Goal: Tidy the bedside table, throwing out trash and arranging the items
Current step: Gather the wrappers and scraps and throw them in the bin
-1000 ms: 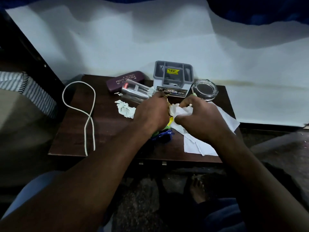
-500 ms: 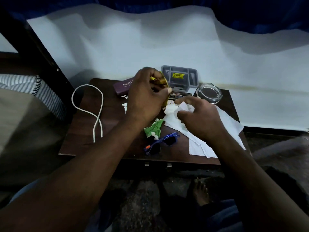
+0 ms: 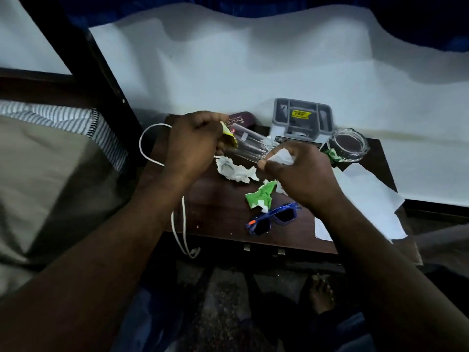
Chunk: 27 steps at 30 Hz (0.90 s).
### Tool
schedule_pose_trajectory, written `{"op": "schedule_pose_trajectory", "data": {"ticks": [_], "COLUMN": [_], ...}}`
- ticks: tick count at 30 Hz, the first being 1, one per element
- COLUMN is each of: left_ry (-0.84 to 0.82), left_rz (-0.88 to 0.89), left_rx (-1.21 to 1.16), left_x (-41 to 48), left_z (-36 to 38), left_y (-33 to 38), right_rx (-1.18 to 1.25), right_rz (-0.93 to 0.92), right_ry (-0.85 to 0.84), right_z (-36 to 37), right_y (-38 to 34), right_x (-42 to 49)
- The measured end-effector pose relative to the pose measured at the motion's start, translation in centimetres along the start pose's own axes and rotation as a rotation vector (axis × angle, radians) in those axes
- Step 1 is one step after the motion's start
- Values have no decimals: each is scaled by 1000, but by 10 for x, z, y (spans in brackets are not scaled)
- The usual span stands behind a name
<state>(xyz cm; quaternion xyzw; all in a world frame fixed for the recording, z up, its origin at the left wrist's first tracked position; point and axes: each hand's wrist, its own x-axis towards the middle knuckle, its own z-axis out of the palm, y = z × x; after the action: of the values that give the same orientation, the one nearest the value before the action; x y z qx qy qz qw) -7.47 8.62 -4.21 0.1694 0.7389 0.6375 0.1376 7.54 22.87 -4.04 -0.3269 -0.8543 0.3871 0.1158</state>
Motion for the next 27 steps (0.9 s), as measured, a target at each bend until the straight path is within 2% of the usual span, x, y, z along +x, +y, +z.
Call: {"op": "schedule_pose_trajectory", "data": {"ticks": [2, 6, 8, 15, 20, 25, 27], "left_ry": [-43, -86, -73, -44, -68, -145, -122], "left_rz": [15, 192, 221, 182, 186, 109, 168], "left_rx": [121, 585, 679, 596, 532, 450, 512], "left_x": [-1, -6, -6, 0, 5, 5, 0], "left_z": [-8, -18, -20, -27, -27, -26, -26], "left_y": [-1, -4, -7, -9, -7, -3, -1], "right_rx": [-45, -156, -200, -426, -580, -608, -553], "right_rz": [-1, -28, -52, -142, -129, -107, -104], "right_ry": [-28, -56, -83, -236, -330, -265, -218], "right_z": [10, 34, 45, 64, 77, 83, 81], "right_y": [-4, -16, -19, -22, -24, -25, -25], "right_x": [3, 6, 7, 12, 12, 18, 21]}}
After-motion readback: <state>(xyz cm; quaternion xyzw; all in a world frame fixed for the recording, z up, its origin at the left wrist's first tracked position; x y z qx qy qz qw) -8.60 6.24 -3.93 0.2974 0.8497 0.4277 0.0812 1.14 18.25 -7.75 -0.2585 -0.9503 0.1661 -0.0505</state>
